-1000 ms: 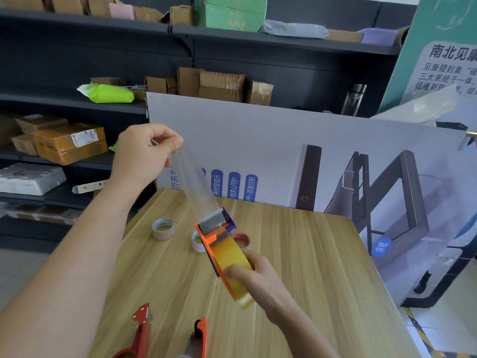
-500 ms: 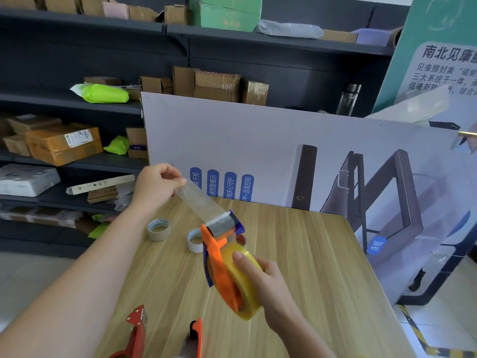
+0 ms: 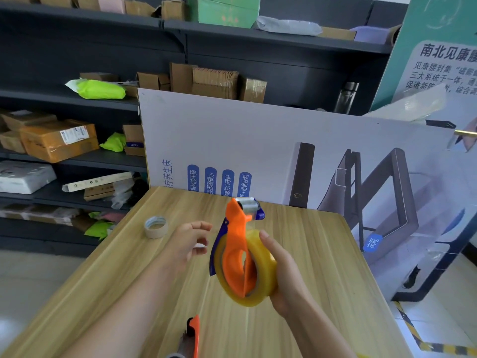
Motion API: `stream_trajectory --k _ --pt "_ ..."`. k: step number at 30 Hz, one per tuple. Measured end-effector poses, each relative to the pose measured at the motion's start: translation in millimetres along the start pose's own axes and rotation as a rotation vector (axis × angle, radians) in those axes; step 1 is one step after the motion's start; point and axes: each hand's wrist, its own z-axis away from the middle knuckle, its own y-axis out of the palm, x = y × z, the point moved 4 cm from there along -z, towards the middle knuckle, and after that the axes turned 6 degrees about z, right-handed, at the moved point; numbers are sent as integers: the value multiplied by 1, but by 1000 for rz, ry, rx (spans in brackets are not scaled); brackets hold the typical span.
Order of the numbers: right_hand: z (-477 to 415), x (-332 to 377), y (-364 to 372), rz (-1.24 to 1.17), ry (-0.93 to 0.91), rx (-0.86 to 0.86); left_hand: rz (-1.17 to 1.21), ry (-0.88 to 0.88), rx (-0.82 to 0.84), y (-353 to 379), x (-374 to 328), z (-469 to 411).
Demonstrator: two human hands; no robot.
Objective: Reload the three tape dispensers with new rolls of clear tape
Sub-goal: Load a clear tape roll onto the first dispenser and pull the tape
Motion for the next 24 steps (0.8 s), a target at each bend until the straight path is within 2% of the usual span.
stream_trajectory --k 4,10,13,16,20,24 --pt "-4 2 -4 -82 33 -1 33 -9 160 15 6 15" --pt "-10 4 -6 -153 49 -11 174 -99 197 27 24 29" --pt "-13 1 -8 -161 58 -36 204 -89 183 26 35 34" --pt "-16 -3 -11 -175 75 -67 118 -17 172 27 42 41" --pt "-16 -6 -10 -129 99 -52 82 78 71 30 49 46" --pt "-14 -9 -9 -109 76 -82 176 19 -5 36 59 52"
